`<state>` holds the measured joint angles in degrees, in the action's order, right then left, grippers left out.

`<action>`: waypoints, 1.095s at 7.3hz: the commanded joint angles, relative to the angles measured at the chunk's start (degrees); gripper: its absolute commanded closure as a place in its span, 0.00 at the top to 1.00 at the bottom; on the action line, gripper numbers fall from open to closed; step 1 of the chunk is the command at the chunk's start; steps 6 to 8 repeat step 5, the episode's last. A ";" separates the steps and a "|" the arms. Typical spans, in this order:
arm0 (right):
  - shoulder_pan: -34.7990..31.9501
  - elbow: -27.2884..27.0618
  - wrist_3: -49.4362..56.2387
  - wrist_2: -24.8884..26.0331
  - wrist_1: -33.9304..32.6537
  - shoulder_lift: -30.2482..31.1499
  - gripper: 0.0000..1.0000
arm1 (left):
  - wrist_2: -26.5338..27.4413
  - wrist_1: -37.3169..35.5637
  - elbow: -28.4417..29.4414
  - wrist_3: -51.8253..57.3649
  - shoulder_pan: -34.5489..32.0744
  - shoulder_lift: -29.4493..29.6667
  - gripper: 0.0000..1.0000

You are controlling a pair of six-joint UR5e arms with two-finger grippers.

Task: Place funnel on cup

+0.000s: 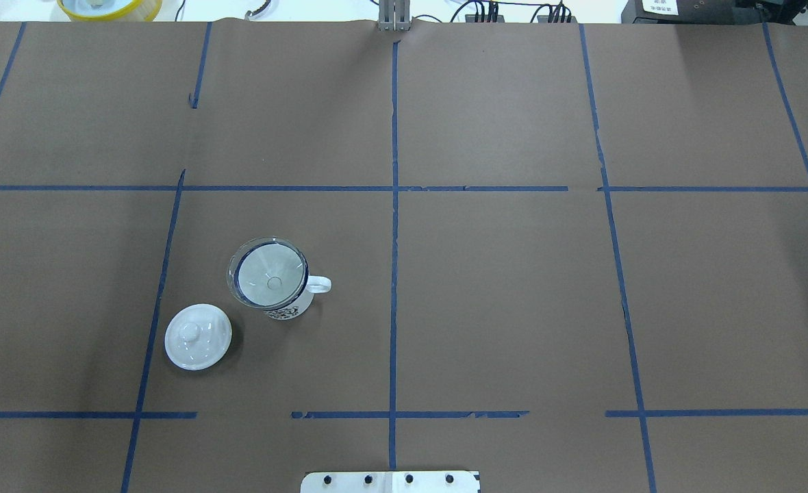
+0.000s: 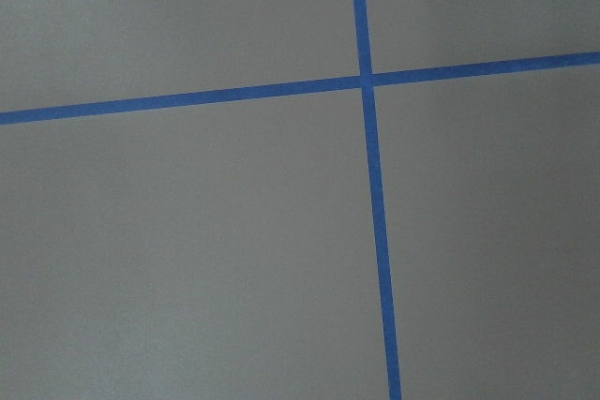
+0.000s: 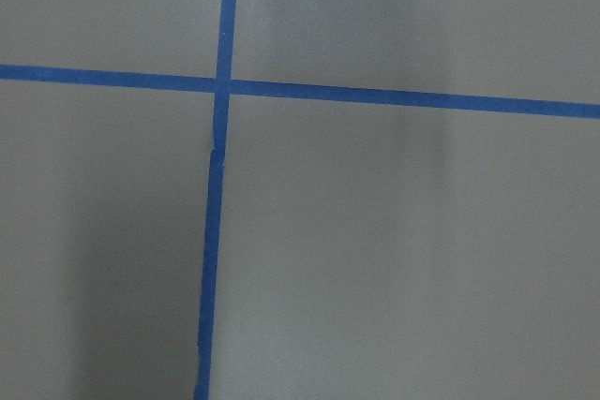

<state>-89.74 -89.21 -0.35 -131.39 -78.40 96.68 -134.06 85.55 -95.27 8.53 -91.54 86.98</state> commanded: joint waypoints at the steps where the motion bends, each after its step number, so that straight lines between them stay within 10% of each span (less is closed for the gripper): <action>1: 0.00 0.00 0.00 0.00 0.00 0.00 1.00 | 0.03 -0.12 -1.05 0.09 -0.48 -0.15 1.00; 8: 0.00 0.00 0.00 0.00 0.00 0.00 1.00 | -0.23 -3.02 -1.42 2.55 -0.66 0.03 1.00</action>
